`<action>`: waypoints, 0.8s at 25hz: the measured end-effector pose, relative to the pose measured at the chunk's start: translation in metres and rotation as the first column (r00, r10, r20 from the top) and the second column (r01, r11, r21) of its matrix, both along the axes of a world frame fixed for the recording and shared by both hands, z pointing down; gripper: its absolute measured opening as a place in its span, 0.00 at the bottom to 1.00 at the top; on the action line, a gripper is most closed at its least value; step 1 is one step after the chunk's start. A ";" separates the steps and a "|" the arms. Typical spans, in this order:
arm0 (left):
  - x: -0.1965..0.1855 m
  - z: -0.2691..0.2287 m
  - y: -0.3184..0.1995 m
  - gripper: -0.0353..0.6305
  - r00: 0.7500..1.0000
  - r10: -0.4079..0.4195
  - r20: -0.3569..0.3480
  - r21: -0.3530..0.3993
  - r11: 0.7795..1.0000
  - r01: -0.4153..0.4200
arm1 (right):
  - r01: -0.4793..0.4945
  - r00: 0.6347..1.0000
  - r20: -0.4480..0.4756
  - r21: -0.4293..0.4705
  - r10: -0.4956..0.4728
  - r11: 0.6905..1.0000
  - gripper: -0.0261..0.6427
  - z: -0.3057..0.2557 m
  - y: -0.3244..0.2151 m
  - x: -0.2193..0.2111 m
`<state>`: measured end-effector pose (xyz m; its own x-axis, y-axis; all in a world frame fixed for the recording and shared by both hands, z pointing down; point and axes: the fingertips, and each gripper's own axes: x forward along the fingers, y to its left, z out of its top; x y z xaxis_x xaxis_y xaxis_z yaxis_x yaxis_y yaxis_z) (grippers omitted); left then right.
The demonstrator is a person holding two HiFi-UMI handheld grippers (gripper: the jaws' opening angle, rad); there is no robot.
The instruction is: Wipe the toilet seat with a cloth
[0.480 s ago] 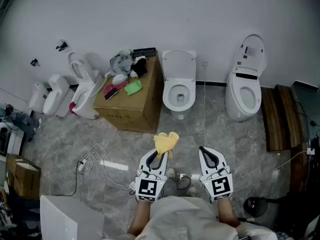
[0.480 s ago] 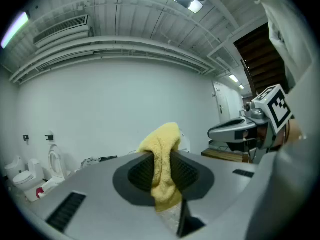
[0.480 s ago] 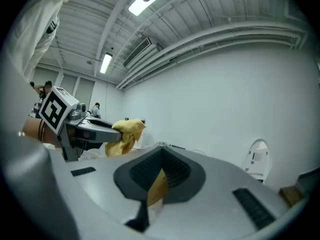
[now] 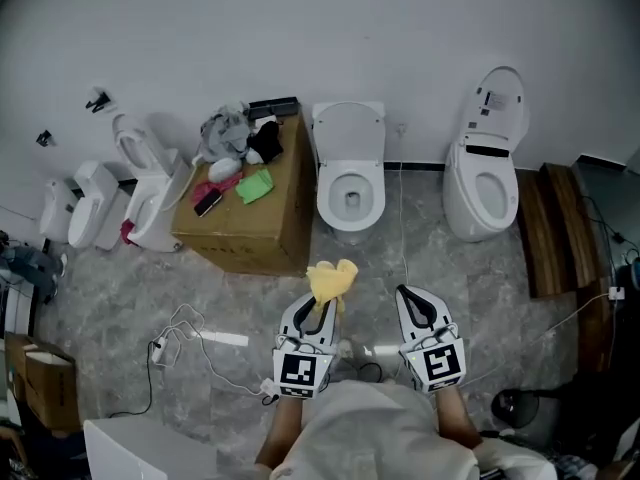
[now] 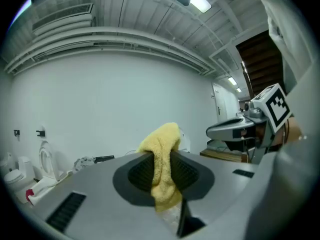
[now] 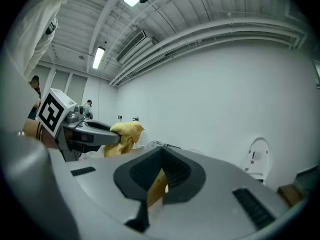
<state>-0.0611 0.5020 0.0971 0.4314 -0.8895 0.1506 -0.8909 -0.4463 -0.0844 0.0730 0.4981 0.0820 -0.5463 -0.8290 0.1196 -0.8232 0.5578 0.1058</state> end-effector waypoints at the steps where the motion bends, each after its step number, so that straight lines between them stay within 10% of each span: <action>1: -0.006 0.000 -0.010 0.18 1.000 0.007 0.001 -0.001 1.000 -0.007 | 0.006 1.000 -0.001 -0.004 -0.006 1.000 0.05 0.003 -0.008 -0.008; 20: -0.049 0.015 -0.142 0.18 0.995 0.093 -0.029 -0.012 0.996 -0.093 | -0.084 0.996 -0.047 -0.031 0.082 0.996 0.05 0.021 -0.126 -0.054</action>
